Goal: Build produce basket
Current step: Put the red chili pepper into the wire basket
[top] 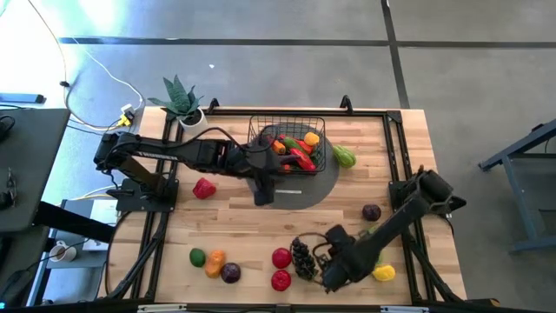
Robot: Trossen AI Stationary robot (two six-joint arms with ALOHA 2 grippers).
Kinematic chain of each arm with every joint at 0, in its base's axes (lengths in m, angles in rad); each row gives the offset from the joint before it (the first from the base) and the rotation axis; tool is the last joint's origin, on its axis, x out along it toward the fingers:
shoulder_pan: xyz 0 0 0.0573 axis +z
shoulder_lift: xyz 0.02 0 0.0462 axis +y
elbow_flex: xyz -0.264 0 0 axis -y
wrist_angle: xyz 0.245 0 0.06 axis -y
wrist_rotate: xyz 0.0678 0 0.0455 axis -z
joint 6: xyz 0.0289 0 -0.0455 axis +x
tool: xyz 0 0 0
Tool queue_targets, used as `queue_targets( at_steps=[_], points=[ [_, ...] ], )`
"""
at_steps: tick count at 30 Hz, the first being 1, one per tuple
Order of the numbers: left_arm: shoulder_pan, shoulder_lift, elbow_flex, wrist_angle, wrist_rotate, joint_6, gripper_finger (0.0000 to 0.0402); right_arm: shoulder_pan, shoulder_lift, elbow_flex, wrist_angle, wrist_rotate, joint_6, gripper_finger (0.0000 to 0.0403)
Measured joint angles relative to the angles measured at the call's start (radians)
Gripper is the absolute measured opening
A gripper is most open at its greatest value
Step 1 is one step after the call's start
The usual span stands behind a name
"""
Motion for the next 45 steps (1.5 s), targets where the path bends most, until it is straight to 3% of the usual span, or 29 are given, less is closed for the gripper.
queue_targets(
  at_steps=[6, 22, 29, 39, 45],
  points=[
    [0.029, -0.050, 0.000, -0.012, -0.163, 0.130, 0.0184, -0.105, -0.060, 0.000, -0.038, 0.098, -0.057, 0.0093],
    [0.177, -0.153, 0.000, -0.069, -0.172, 0.267, 0.0184, -0.449, -0.218, 0.000, 0.025, 0.282, -0.441, 0.0092],
    [0.248, -0.151, 0.000, -0.232, -0.159, 0.272, 0.0184, -0.577, -0.258, 0.000, 0.199, 0.271, -0.674, 0.0092],
    [0.298, -0.151, 0.000, -0.285, -0.089, 0.169, 0.0184, -0.756, -0.273, 0.000, 0.441, 0.153, -1.048, 0.0092],
    [0.298, -0.150, 0.000, -0.301, -0.089, 0.047, 0.0184, -0.874, -0.273, 0.000, 0.531, 0.022, -1.280, 0.0092]
  ],
)
